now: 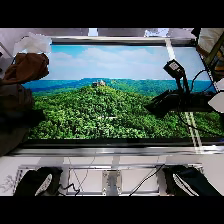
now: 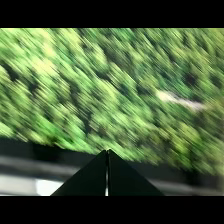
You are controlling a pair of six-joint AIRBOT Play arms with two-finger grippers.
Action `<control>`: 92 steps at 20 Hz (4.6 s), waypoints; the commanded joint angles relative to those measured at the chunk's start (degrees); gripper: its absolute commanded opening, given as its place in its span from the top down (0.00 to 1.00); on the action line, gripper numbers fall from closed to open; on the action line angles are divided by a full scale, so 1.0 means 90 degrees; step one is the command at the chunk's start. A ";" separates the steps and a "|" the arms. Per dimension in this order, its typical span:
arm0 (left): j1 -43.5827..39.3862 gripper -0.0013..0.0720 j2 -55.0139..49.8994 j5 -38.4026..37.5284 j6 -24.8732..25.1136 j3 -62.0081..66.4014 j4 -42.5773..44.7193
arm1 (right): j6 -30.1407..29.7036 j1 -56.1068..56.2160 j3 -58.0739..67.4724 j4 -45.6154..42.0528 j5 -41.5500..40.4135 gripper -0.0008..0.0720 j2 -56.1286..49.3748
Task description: Fold the shirts.
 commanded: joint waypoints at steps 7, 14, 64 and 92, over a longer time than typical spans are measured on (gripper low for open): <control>0.0780 0.65 -0.1498 0.2890 0.0508 0.0005 0.4954 | 0.1110 0.0007 0.0002 0.0214 -0.1753 0.30 0.0000; 0.3089 0.51 -0.4476 0.3835 0.0481 0.0012 0.4578 | 0.1467 0.0007 0.0002 0.0248 -0.3395 0.30 0.0000; -0.0583 0.00 -0.7048 0.1763 0.4143 0.4971 -0.6955 | 0.2045 0.0170 0.0000 -0.1491 -0.1537 0.28 -0.0942; -0.1343 0.02 -0.8993 0.2033 0.2778 0.5013 -0.5916 | 0.1241 -0.3113 -0.3334 0.0338 0.0464 0.31 -0.0566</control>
